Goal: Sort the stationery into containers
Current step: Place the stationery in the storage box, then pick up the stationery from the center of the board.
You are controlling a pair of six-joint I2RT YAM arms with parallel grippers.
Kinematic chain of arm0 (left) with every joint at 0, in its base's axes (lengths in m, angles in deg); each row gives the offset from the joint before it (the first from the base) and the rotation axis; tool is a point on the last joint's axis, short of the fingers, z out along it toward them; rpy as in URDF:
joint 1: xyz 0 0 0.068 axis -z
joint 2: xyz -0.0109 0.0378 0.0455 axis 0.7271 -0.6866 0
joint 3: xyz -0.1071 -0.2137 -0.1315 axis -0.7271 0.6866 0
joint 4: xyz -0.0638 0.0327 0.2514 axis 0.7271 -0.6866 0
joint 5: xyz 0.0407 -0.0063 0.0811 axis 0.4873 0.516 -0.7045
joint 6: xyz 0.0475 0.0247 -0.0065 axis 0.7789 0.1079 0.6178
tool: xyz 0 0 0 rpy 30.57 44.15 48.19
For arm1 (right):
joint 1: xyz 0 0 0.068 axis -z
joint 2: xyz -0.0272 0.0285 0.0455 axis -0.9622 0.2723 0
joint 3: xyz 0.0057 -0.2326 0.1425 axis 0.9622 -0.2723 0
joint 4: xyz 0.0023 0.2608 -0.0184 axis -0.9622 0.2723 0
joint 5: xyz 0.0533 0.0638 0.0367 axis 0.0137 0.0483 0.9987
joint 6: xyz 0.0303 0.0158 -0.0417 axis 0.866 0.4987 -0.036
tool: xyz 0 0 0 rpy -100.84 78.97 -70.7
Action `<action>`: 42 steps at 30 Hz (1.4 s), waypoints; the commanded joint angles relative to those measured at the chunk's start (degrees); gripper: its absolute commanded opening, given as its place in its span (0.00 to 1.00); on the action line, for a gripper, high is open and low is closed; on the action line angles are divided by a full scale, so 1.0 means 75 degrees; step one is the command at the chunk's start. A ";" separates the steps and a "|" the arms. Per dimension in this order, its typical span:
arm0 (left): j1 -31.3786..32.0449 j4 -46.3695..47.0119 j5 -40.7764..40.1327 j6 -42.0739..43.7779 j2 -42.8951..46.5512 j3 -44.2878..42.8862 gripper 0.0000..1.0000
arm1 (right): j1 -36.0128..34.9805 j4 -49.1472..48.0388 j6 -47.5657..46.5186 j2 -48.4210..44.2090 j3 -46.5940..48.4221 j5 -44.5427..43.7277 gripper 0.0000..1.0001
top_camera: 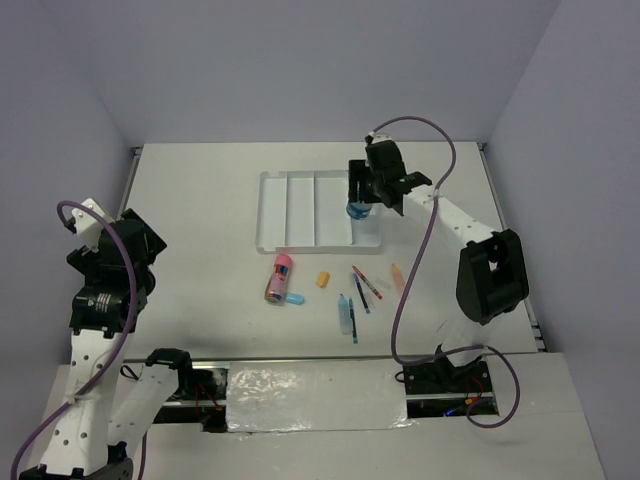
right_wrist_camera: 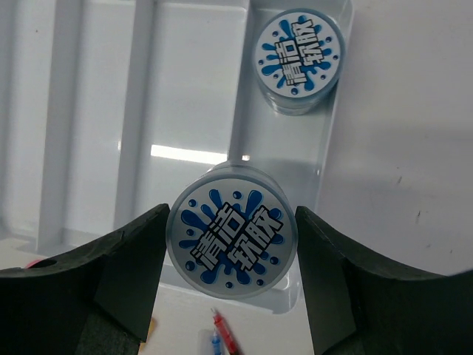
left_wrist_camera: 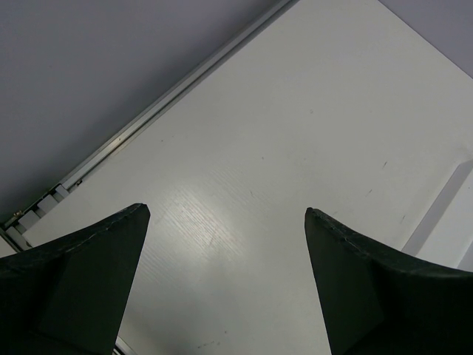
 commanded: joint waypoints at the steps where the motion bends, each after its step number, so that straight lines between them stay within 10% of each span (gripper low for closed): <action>1: -0.0017 0.0278 0.0007 0.0228 -0.0120 0.0015 0.99 | 0.0311 -0.0351 -0.0038 -0.0024 0.0224 0.0139 0.32; 18: -0.0017 0.0313 0.0089 0.0287 -0.0202 0.0026 0.99 | 0.0676 -0.0397 -0.0261 0.0668 0.0423 0.0479 0.48; 24: -0.0017 0.0325 0.0112 0.0299 -0.0214 0.0026 0.99 | 0.0676 -0.0245 -0.0296 0.0669 0.0529 0.0491 0.99; 42: -0.0017 0.0664 0.1119 0.0708 -0.0647 0.0108 0.99 | -0.1103 0.0376 -0.0544 -0.2120 -0.1765 0.0716 1.00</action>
